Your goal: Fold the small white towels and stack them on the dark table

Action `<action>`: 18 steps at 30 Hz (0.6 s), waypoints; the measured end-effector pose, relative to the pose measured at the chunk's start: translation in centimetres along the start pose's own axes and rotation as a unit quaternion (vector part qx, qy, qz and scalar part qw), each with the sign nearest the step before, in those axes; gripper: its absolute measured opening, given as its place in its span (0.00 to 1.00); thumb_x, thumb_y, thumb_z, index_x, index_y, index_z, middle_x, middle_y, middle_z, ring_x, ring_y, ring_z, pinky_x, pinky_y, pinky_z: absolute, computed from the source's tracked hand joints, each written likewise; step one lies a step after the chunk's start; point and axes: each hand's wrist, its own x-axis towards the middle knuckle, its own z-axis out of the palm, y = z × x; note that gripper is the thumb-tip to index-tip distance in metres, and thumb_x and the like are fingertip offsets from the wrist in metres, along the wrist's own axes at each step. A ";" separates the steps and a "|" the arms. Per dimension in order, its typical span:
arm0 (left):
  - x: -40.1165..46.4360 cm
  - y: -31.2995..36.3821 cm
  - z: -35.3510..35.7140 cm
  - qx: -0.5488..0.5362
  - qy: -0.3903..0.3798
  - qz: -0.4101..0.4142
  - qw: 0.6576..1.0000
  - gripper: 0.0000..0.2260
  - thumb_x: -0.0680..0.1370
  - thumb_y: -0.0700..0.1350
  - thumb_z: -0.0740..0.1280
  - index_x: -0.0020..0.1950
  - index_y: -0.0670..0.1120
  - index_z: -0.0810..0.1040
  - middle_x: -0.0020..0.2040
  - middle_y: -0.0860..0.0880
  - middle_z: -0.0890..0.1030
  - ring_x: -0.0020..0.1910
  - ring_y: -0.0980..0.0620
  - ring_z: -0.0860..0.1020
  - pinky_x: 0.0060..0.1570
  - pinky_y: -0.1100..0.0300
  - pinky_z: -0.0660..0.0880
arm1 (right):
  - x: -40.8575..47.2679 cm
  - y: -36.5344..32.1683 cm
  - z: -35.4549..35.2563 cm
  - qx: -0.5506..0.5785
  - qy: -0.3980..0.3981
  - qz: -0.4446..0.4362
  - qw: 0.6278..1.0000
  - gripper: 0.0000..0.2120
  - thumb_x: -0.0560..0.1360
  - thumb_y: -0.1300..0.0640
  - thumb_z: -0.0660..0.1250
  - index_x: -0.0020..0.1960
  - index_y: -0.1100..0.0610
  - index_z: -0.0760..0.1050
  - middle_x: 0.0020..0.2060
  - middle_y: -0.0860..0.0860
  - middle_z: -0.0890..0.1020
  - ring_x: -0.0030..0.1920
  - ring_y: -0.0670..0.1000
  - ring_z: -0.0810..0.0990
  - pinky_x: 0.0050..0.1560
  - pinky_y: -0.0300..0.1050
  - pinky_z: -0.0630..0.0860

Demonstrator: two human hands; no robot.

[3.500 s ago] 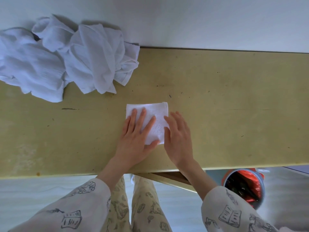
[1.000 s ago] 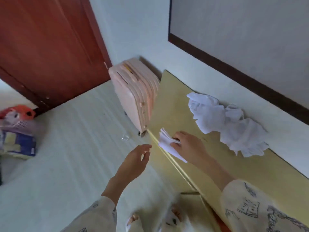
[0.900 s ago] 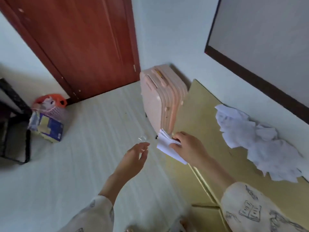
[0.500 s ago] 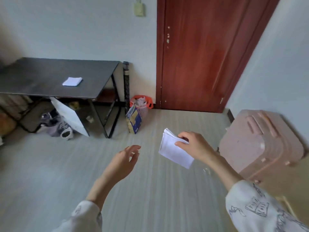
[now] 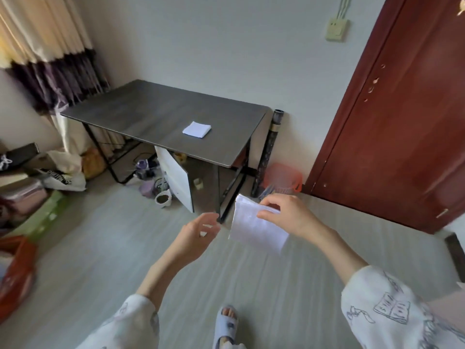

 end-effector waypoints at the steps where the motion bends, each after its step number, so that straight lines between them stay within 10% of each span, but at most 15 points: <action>1: 2.0 -0.6 -0.7 -0.021 -0.006 -0.004 1.000 0.18 0.76 0.49 0.66 0.65 0.48 0.71 0.54 0.52 0.77 0.54 0.52 0.77 0.52 0.61 0.74 | 2.1 -0.3 0.2 0.006 -0.009 -0.010 1.000 0.05 0.72 0.52 0.69 0.46 0.52 0.79 0.43 0.46 0.80 0.46 0.46 0.76 0.48 0.39 0.70; 8: 17.6 -2.5 -7.3 -0.207 -0.074 -0.032 0.975 0.34 0.67 0.57 0.74 0.69 0.50 0.66 0.61 0.52 0.77 0.61 0.56 0.75 0.59 0.57 0.73 | 18.9 -2.4 -0.1 0.048 -0.055 -0.048 0.996 0.06 0.72 0.52 0.70 0.47 0.53 0.79 0.44 0.46 0.81 0.45 0.44 0.77 0.44 0.31 0.69; 18: 36.1 -5.8 -13.4 -0.280 -0.091 -0.017 0.956 0.11 0.74 0.47 0.69 0.51 0.41 0.76 0.45 0.46 0.80 0.44 0.53 0.79 0.44 0.61 0.76 | 38.1 -1.1 -0.9 0.072 -0.082 0.001 0.994 0.04 0.73 0.50 0.68 0.46 0.50 0.78 0.43 0.43 0.81 0.46 0.41 0.77 0.45 0.32 0.69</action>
